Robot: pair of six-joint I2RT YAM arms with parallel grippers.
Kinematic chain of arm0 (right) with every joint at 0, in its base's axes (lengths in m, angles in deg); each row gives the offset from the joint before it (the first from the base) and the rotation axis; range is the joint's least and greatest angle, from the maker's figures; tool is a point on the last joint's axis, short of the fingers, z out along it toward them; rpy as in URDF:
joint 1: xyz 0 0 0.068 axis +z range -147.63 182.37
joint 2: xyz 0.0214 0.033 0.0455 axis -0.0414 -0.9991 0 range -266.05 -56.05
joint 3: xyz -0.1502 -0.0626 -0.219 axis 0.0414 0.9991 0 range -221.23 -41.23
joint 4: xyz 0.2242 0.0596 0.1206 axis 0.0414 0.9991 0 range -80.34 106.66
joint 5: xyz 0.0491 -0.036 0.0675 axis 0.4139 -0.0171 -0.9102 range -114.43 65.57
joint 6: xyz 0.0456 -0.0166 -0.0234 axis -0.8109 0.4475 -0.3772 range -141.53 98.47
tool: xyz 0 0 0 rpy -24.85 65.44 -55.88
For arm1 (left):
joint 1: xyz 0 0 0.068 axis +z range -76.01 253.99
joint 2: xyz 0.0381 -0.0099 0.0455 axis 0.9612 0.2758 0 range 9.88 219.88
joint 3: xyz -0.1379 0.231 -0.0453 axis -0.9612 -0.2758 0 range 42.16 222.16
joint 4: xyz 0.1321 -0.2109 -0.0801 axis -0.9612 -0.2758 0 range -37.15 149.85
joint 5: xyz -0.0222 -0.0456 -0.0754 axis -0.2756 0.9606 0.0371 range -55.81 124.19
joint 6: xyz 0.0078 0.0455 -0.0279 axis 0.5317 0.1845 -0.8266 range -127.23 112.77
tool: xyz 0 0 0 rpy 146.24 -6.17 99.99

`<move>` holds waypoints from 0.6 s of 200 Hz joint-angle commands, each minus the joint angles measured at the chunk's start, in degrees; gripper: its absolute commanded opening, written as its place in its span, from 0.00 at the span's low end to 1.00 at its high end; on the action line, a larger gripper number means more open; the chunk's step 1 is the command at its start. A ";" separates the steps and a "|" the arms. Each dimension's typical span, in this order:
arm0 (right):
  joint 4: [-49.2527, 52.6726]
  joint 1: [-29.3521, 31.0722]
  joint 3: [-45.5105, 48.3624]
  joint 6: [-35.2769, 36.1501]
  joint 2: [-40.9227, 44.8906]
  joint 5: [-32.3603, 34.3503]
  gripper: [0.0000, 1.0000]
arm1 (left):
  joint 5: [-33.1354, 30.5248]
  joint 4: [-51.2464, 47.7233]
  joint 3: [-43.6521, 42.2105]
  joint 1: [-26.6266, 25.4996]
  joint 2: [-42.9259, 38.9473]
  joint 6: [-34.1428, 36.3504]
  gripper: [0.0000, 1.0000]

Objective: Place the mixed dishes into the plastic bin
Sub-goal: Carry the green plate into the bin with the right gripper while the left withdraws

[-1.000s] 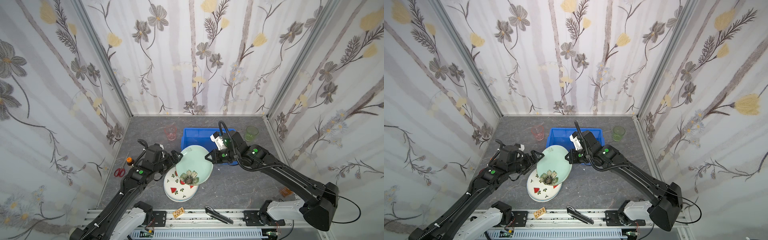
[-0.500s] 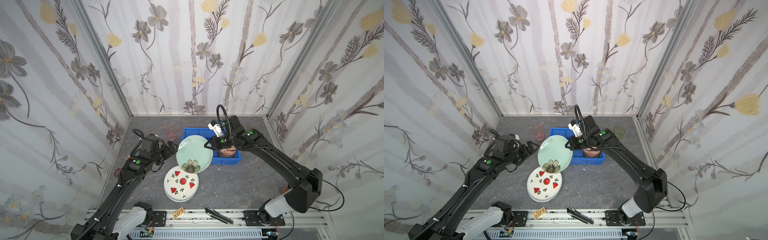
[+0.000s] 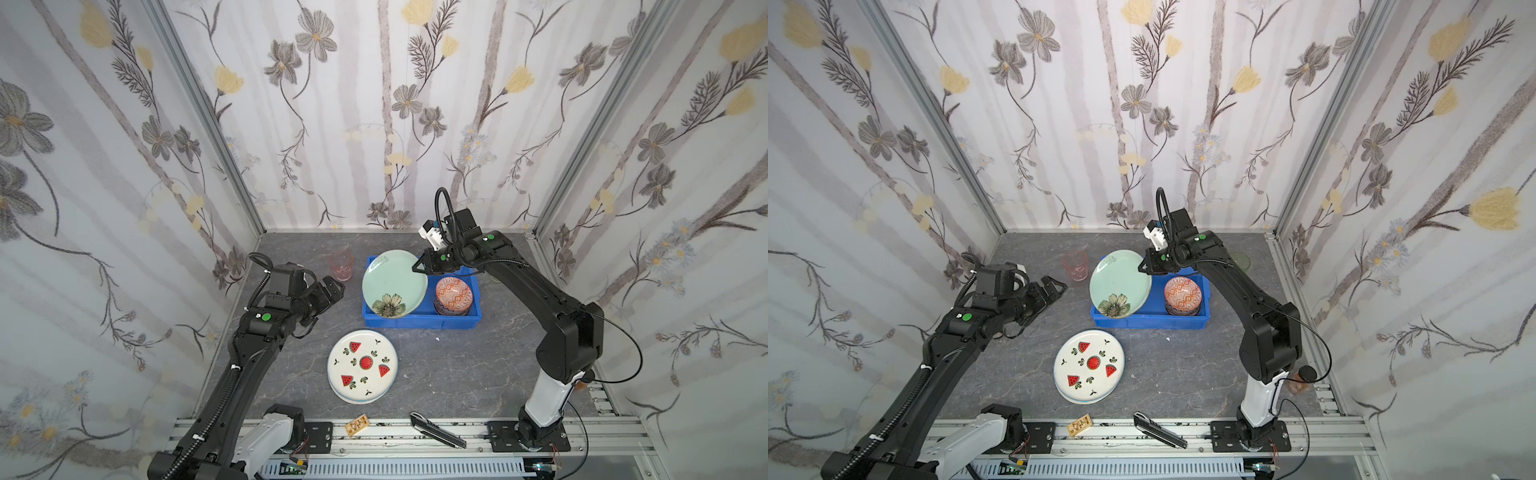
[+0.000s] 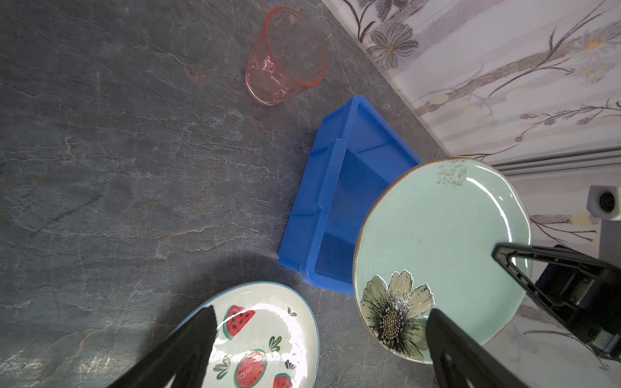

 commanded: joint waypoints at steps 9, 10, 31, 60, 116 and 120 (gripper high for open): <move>-1.43 -1.69 -3.57 3.42 -3.72 -4.99 0.00 | 0.68 -0.14 1.29 0.57 0.82 1.46 1.00; -1.40 -1.76 -3.72 3.53 -4.00 -5.08 0.00 | 0.69 -0.18 1.29 0.61 0.85 1.46 1.00; -1.35 -3.01 -4.87 4.74 -6.10 -5.52 0.00 | 1.04 -0.26 1.38 0.74 1.05 1.88 1.00; -1.73 -3.89 -6.22 7.97 -8.99 -7.11 0.00 | 1.19 -0.22 0.73 1.09 1.39 1.90 1.00; -2.21 -4.90 -7.40 10.82 -14.00 -8.48 0.00 | 1.26 -0.16 0.42 1.32 2.09 1.81 1.00; -2.26 -4.86 -7.48 10.93 -14.30 -8.48 0.00 | 1.23 -0.14 0.42 1.36 2.17 1.81 1.00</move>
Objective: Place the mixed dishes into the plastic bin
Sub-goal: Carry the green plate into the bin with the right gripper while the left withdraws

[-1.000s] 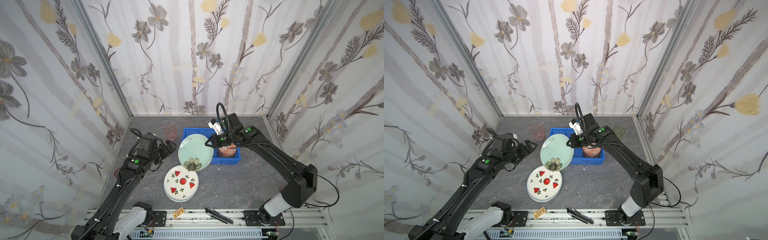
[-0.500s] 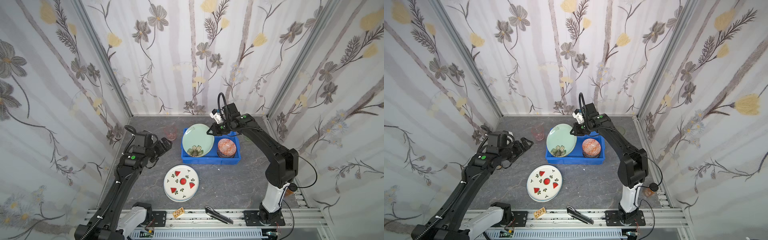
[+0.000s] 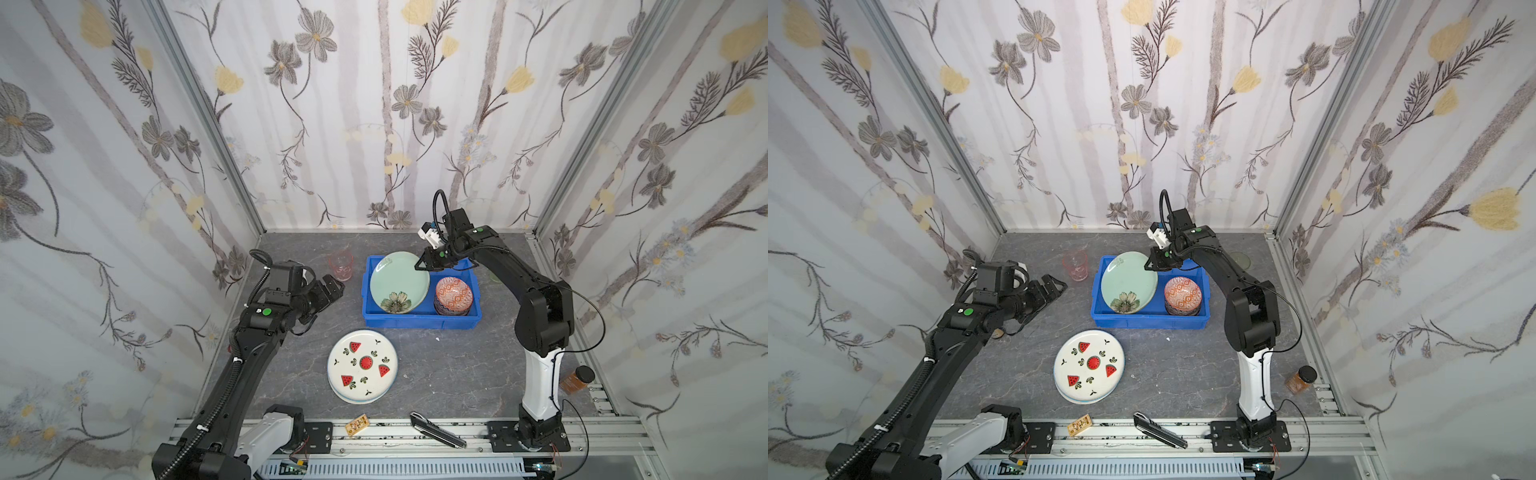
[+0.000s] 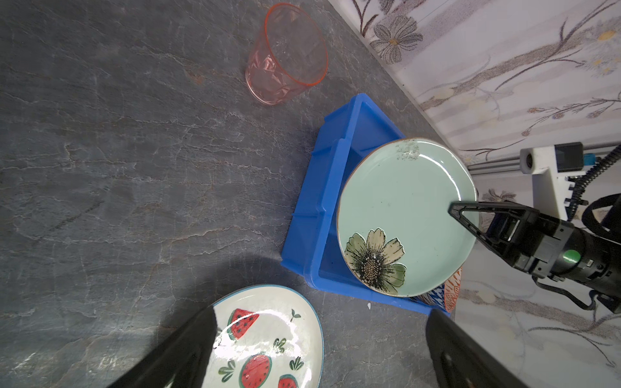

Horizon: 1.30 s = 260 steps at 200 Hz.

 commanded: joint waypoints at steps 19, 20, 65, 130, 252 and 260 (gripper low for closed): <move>-3.80 -0.46 -0.90 2.89 -2.55 -5.92 0.00 | -0.06 -0.03 -0.35 0.18 0.74 0.09 1.00; -3.81 -0.45 -0.93 2.90 -2.62 -5.95 0.00 | -0.06 -0.04 -0.35 0.18 0.79 0.11 1.00; -4.37 -0.97 -1.42 3.81 -4.94 -6.15 0.01 | -0.08 0.00 -0.35 0.27 1.45 -0.04 1.00; -4.68 -1.67 -1.80 5.40 -8.32 -6.46 0.02 | -0.20 0.04 -0.17 0.27 2.67 -0.29 1.00; -6.11 -2.02 -1.57 6.11 -12.11 -5.55 0.06 | -0.94 0.14 -0.52 0.27 4.43 -0.31 1.00; -6.04 -2.12 -1.49 6.17 -12.09 -5.46 0.07 | -0.93 0.15 -0.55 0.27 4.52 -0.31 1.00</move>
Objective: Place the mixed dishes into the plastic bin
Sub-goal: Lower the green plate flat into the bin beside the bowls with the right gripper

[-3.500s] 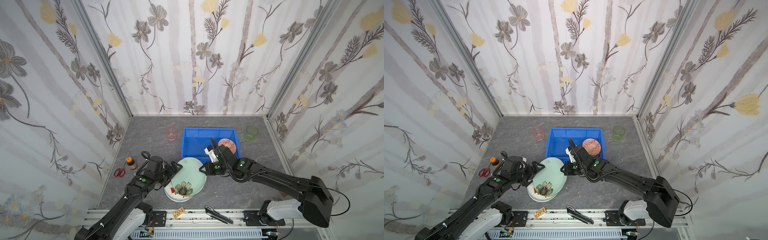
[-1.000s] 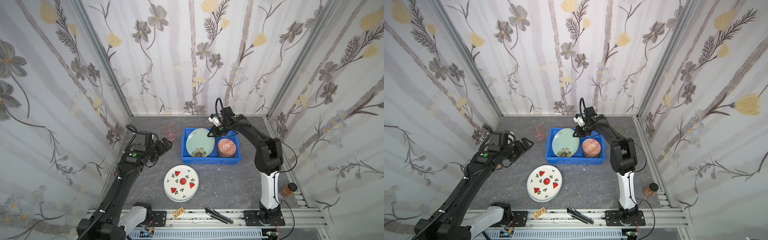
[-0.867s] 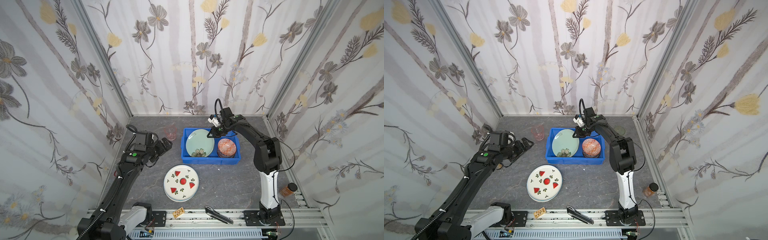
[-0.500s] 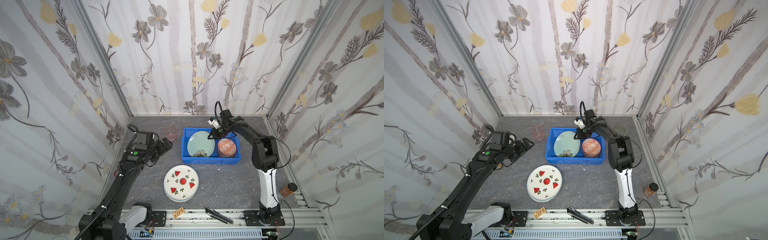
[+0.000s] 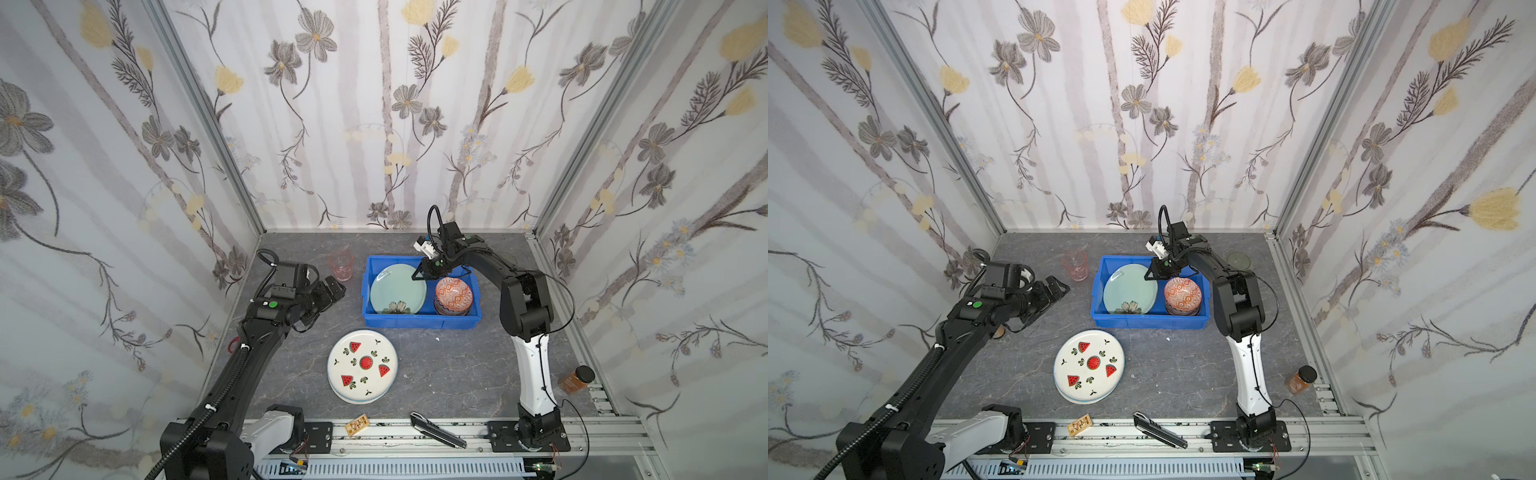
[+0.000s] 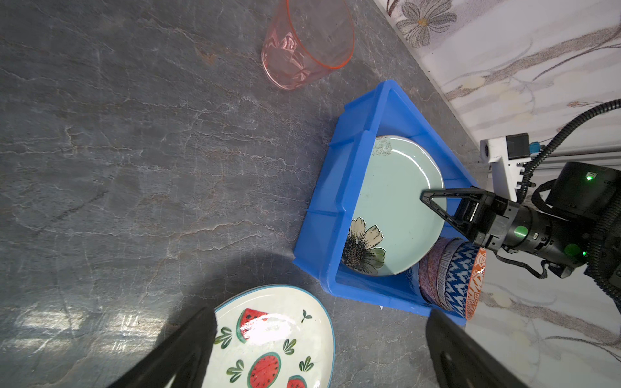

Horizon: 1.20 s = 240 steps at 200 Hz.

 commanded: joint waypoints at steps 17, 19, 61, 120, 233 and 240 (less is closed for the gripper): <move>-2.74 -0.38 -0.25 1.62 -0.59 0.08 0.10 | -0.88 0.24 -0.17 0.11 0.54 0.00 1.00; -2.71 -0.45 -0.24 1.56 -0.59 0.09 0.11 | -0.89 0.28 -0.22 0.11 0.61 0.00 1.00; -2.65 -0.90 -0.09 1.60 -0.84 0.62 0.20 | -0.93 0.32 -0.26 0.11 1.07 0.00 1.00; -2.83 -1.02 0.05 1.65 -1.97 0.31 0.22 | -0.85 0.46 -0.55 0.11 1.17 0.00 1.00; -2.90 -1.00 0.15 1.64 -3.15 0.72 0.26 | -0.74 0.53 -1.49 0.11 0.37 -0.41 1.00; -2.93 -1.00 0.16 1.63 -2.99 0.93 0.27 | -0.69 0.51 -1.43 0.11 0.37 -0.35 1.00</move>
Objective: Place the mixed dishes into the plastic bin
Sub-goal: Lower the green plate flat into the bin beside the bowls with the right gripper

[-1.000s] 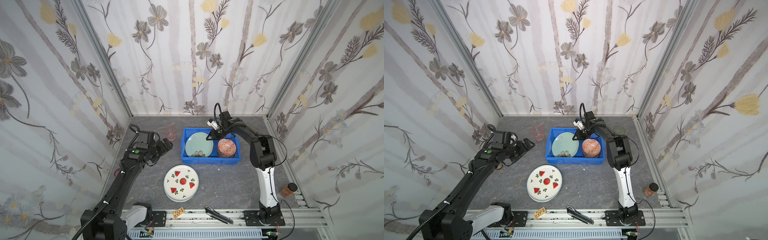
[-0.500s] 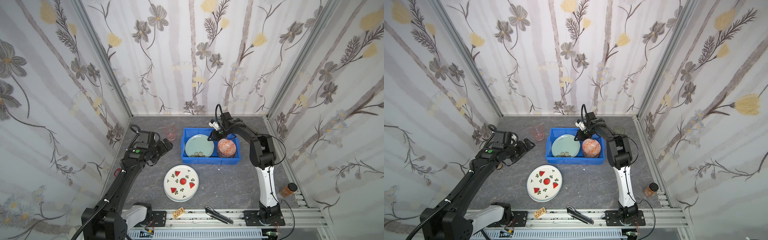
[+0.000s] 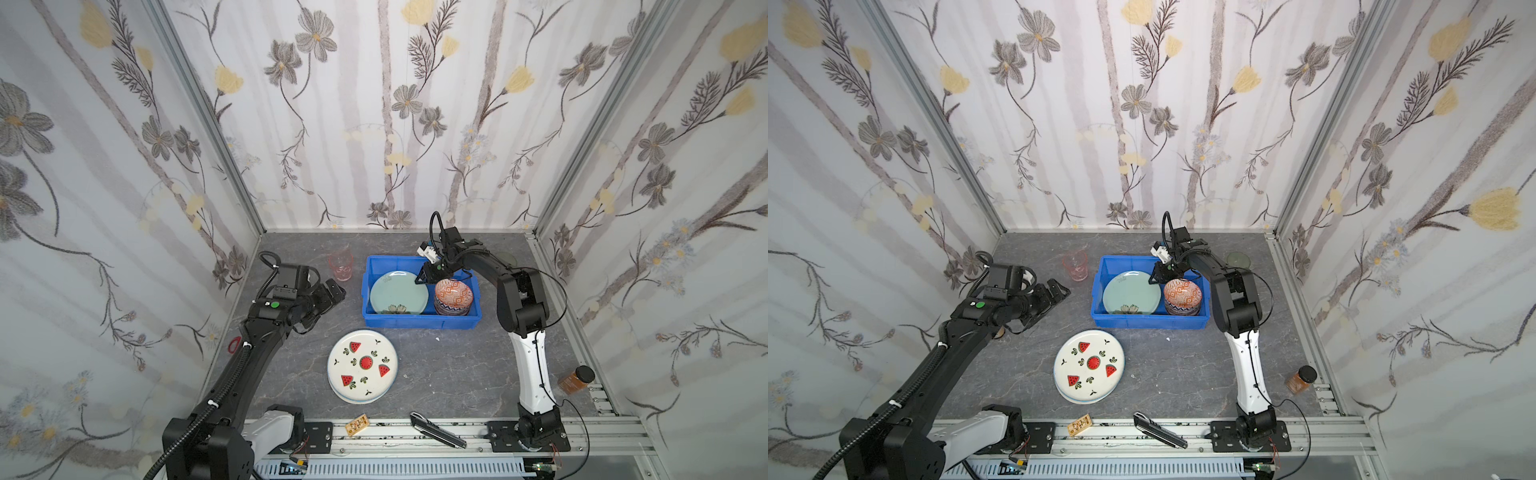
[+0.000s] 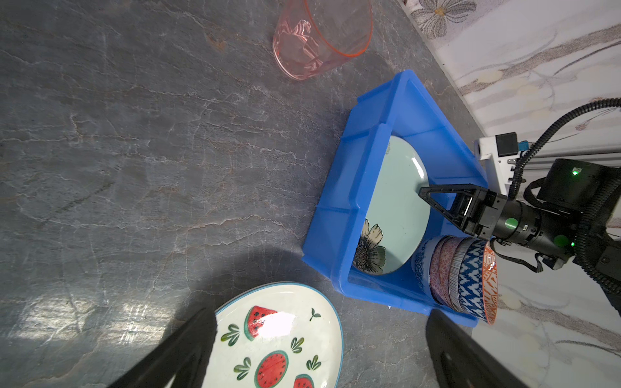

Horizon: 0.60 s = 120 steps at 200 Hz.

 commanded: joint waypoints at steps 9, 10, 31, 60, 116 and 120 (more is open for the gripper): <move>-2.06 0.09 0.07 1.34 0.85 -1.50 0.28 | -0.52 0.44 -0.07 0.07 -0.04 -0.33 1.00; -2.10 0.05 0.11 1.34 0.85 -1.47 0.28 | -0.52 0.46 -0.07 0.07 -0.03 -0.38 1.00; -2.05 0.09 0.14 1.24 1.47 -1.17 0.31 | -0.45 0.47 -0.07 0.07 -0.11 -0.33 1.00; -2.07 -0.02 0.15 1.15 1.71 -0.65 0.35 | -0.51 0.56 -0.25 0.07 -0.11 -0.33 1.00; -2.04 -0.10 0.25 0.61 3.32 0.99 0.40 | -0.36 0.51 -0.16 0.07 -0.54 -0.42 1.00; -2.04 -0.10 0.34 0.58 3.61 1.21 0.40 | -0.38 0.56 -0.16 0.07 -0.55 -0.42 1.00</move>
